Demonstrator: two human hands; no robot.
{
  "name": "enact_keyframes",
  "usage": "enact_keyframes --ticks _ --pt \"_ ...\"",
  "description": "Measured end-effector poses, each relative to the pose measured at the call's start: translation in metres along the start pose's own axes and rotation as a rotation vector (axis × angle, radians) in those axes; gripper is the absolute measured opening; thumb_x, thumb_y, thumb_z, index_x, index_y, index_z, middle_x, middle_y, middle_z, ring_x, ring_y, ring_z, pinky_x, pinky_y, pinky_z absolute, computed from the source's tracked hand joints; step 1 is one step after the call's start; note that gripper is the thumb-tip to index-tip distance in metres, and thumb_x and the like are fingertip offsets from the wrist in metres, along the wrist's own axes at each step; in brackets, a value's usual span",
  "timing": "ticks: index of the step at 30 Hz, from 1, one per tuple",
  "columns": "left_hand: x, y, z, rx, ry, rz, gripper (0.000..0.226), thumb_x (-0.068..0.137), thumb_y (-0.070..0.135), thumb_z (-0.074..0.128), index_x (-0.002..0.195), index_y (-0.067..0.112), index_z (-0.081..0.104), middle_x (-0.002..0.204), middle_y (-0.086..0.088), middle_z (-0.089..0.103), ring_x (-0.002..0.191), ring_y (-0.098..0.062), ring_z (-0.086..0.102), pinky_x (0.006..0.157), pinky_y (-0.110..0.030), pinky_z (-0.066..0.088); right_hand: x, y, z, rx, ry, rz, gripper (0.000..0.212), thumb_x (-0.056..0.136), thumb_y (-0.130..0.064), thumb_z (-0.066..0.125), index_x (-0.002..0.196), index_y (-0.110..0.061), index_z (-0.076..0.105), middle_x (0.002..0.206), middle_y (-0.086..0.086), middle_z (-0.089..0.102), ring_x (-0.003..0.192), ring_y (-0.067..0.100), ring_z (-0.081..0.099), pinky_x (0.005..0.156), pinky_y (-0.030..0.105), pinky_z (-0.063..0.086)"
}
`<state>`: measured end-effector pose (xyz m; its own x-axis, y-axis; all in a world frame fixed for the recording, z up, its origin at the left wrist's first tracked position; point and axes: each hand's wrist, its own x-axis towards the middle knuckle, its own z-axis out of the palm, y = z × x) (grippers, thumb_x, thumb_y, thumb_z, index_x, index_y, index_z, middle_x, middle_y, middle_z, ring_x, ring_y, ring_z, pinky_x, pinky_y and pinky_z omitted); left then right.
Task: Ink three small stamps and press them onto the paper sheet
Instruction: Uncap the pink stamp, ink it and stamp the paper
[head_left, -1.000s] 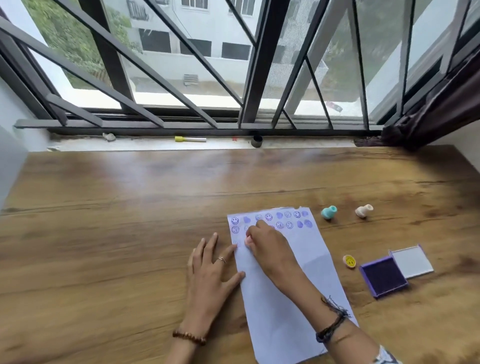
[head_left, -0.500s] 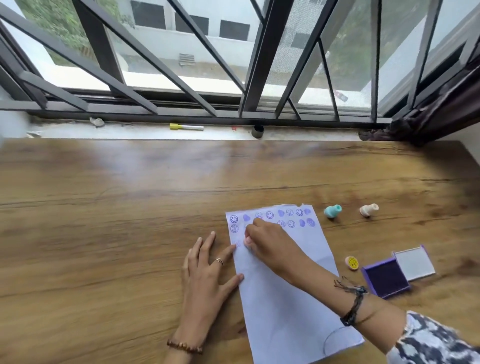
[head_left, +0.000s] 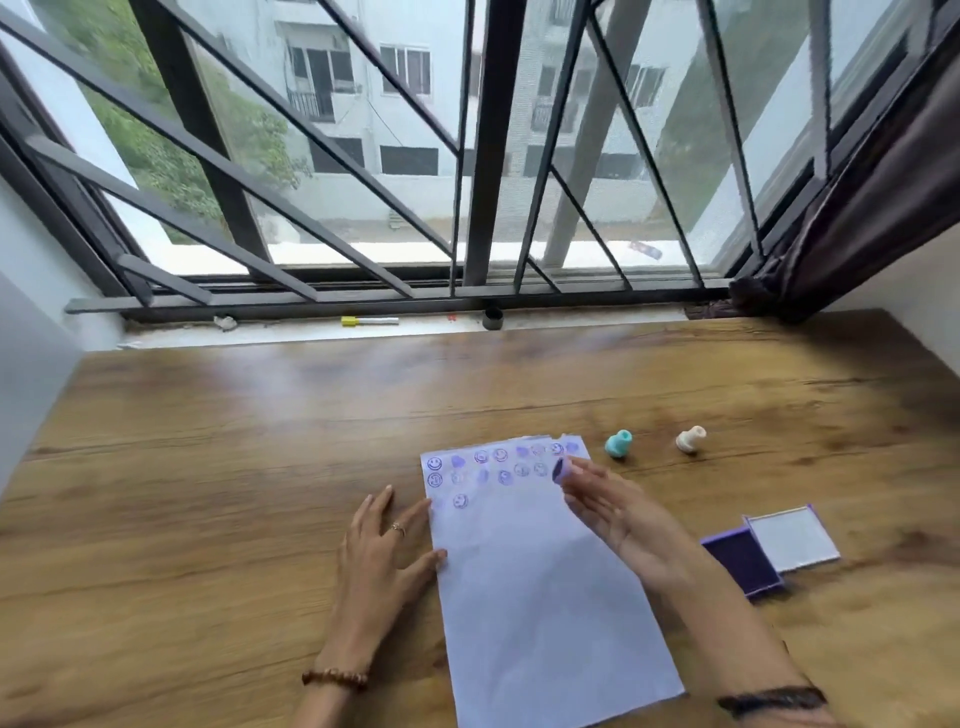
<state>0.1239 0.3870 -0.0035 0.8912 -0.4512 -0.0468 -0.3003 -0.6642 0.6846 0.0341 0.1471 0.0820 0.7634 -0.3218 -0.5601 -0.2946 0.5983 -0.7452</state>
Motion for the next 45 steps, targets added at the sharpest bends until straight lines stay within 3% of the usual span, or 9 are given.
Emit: enact_keyframes --ticks 7,14,18,21,24,28,31,40,45 --pt "0.004 0.095 0.061 -0.010 0.080 0.329 0.030 0.072 0.021 0.078 0.100 0.025 0.069 0.103 -0.001 0.067 0.105 -0.015 0.050 0.082 -0.038 0.040 -0.049 -0.024 -0.094 0.264 0.194 -0.018 0.024 0.080 -0.004 0.057 0.065 -0.005 0.076 0.068 0.006 0.075 0.058 0.010 0.070 0.053 0.019 0.058" --pt "0.021 0.185 0.152 0.214 -0.223 0.529 0.028 0.092 0.034 0.047 0.119 0.032 0.053 0.121 0.003 0.054 0.110 -0.016 0.043 0.084 -0.027 0.026 -0.060 -0.028 -0.165 0.254 0.271 -0.090 0.014 0.087 0.000 0.055 0.083 0.001 0.069 0.064 0.007 0.073 0.055 0.009 0.068 0.052 0.018 0.058" --pt "0.019 0.188 0.160 0.189 -0.227 0.432 0.020 0.090 0.031 0.051 0.109 0.030 0.058 0.110 0.004 0.058 0.102 -0.011 0.049 0.080 -0.023 0.021 -0.060 -0.018 -0.175 0.113 0.255 -0.082 0.013 0.083 0.004 0.058 0.089 0.000 0.068 0.065 0.007 0.073 0.057 0.009 0.068 0.055 0.016 0.058" --pt "0.015 0.195 0.142 -0.337 -0.280 0.135 0.011 0.078 0.032 0.070 0.089 0.032 0.069 0.091 0.010 0.070 0.084 -0.006 0.061 0.079 -0.022 0.045 -0.060 -0.015 -0.161 -0.052 0.253 -0.144 0.012 0.079 0.002 0.064 0.086 -0.005 0.073 0.071 0.004 0.074 0.067 0.007 0.069 0.062 0.016 0.057" --pt "0.008 0.207 0.129 -0.788 -0.422 -0.105 0.013 0.068 0.032 0.073 0.081 0.030 0.075 0.078 0.017 0.075 0.073 0.005 0.065 0.060 -0.004 0.045 -0.057 -0.023 -0.147 -0.270 0.277 -0.236 0.009 0.071 -0.010 0.076 0.077 -0.016 0.076 0.079 0.002 0.076 0.077 0.010 0.068 0.072 0.020 0.052" --pt "0.007 0.216 0.121 -0.809 -0.441 -0.141 0.021 0.064 0.046 0.065 0.083 0.040 0.074 0.074 0.023 0.073 0.067 0.009 0.062 0.062 -0.013 0.045 -0.059 -0.039 -0.133 -0.489 0.236 -0.342 0.031 0.047 -0.048 0.080 0.074 -0.034 0.075 0.077 -0.011 0.077 0.081 0.006 0.070 0.072 0.017 0.051" --pt "0.007 0.217 0.117 -0.860 -0.440 -0.179 0.021 0.067 0.043 0.073 0.087 0.036 0.074 0.077 0.018 0.074 0.073 0.005 0.064 0.070 -0.028 0.040 -0.060 -0.042 -0.130 -0.515 0.216 -0.400 0.019 0.057 -0.034 0.082 0.075 -0.034 0.075 0.075 -0.014 0.076 0.079 0.003 0.070 0.065 0.010 0.051" --pt "0.021 0.228 0.124 -0.899 -0.528 -0.020 0.029 0.072 0.034 0.074 0.098 0.023 0.072 0.093 0.006 0.076 0.092 -0.005 0.067 0.070 -0.010 0.047 -0.047 -0.059 -0.132 -0.595 0.255 -0.524 0.010 0.071 -0.035 0.073 0.062 -0.031 0.072 0.062 -0.011 0.072 0.062 0.009 0.068 0.058 0.016 0.054" --pt "0.031 0.247 0.157 -0.909 -0.423 -0.011 0.033 0.072 0.033 0.072 0.102 0.022 0.069 0.098 0.002 0.075 0.096 -0.012 0.067 0.079 -0.019 0.053 -0.024 -0.068 -0.154 -0.768 0.282 -0.512 0.009 0.071 -0.024 0.077 0.072 -0.029 0.070 0.081 -0.005 0.066 0.073 0.001 0.066 0.063 0.006 0.047"
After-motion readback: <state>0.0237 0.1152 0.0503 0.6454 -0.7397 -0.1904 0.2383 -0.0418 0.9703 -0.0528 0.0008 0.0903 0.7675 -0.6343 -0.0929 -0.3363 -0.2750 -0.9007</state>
